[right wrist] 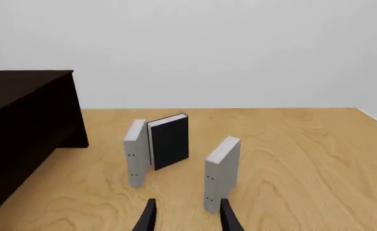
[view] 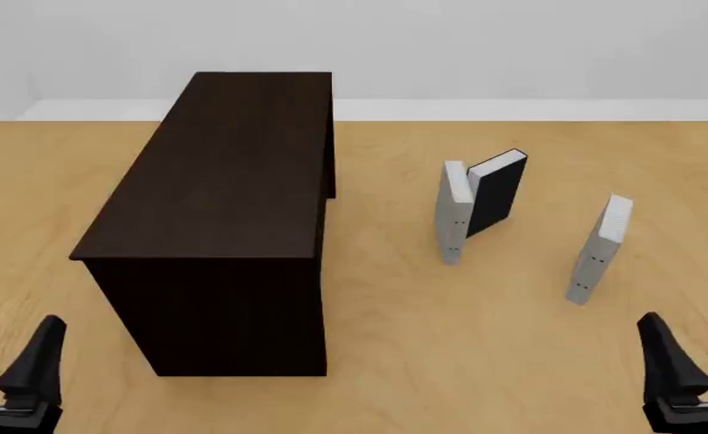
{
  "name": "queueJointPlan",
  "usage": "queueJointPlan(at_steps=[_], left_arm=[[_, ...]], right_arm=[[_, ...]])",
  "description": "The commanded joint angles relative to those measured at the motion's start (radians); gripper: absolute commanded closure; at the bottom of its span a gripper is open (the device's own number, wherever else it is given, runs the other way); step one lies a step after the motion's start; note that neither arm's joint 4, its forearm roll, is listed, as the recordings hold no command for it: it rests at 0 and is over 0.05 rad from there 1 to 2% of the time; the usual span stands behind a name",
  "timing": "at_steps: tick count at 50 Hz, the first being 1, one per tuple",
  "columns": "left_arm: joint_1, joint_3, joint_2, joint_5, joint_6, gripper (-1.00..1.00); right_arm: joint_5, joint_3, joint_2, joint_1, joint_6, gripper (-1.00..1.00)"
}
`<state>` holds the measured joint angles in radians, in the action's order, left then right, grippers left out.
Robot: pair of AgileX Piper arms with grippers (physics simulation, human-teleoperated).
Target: Pick up the book on the right and place it under the cabinet shelf.
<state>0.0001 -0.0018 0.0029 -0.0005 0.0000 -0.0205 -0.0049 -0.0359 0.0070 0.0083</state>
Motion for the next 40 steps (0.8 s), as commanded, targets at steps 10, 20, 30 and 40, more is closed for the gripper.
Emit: queueJointPlan(at_steps=[10,20,30,40], left_arm=[[0.0,-0.005,0.004,0.001,0.0,-1.0],[0.0,-0.003,0.01,-0.005,-0.001,-1.0],[0.001,-0.001,0.01,-0.008,0.0,-1.0],[0.001,-0.003,0.012,-0.008,-0.001,-1.0]], right_arm=[[0.011,-0.196,-0.331,0.039,0.065,-1.0],[0.154,-0.426,-0.403,-0.022,-0.004,-1.0],[0.304,-0.687,-0.543,-0.02,0.001,-1.0],[0.393,-0.855,-0.705,-0.075,-0.065,-1.0]])
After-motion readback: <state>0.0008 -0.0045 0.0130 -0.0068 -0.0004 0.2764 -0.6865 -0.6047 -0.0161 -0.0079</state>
